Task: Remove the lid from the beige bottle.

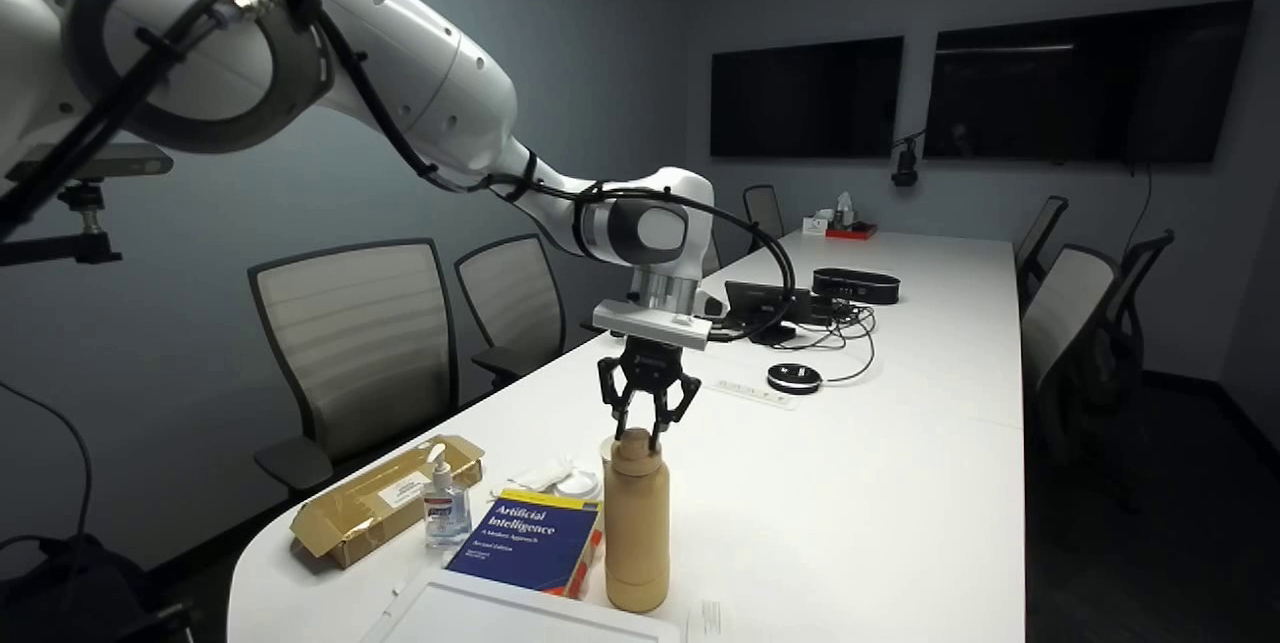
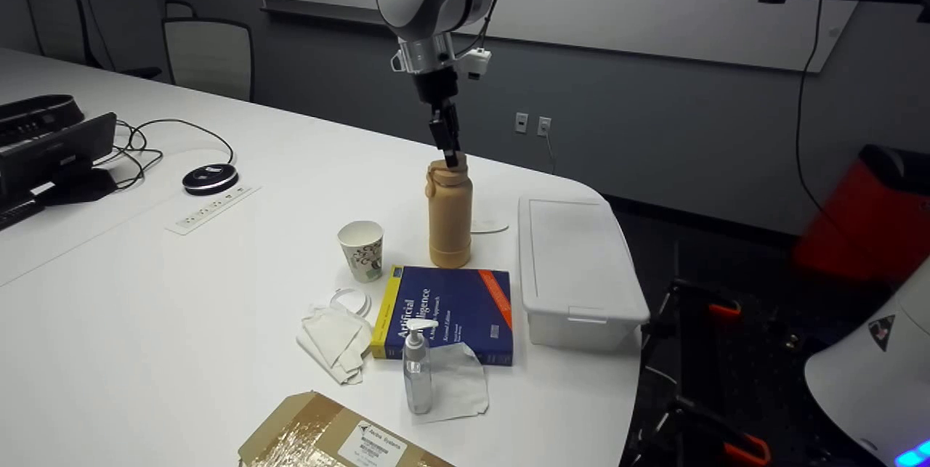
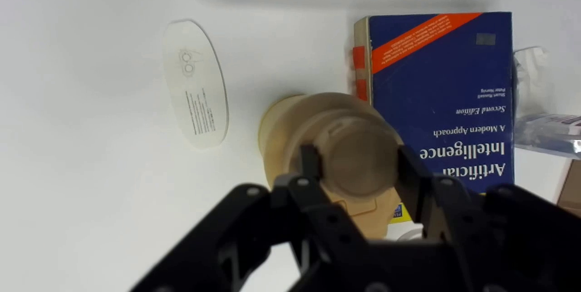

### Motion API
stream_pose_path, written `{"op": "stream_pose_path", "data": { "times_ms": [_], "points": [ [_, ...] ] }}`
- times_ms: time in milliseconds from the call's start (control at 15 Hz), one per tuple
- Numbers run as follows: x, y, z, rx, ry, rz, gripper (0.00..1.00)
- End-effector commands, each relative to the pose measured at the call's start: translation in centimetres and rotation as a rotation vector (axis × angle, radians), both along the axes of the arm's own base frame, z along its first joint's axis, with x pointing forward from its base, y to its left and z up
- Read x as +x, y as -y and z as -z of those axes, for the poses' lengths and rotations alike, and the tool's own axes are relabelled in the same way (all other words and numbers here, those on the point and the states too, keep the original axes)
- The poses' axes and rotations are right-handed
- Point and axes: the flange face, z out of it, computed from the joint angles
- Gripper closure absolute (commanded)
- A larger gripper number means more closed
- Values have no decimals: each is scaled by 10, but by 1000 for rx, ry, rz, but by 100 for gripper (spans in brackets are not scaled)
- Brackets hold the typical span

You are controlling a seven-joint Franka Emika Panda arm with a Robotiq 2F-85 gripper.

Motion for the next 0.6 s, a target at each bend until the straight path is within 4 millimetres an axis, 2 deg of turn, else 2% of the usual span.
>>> {"op": "stream_pose_path", "data": {
  "times_ms": [0, 533],
  "points": [
    [9, -4, -15, 9, -4, -65, 80],
    [13, -11, -19, 58, -19, -237, 80]
  ]
}}
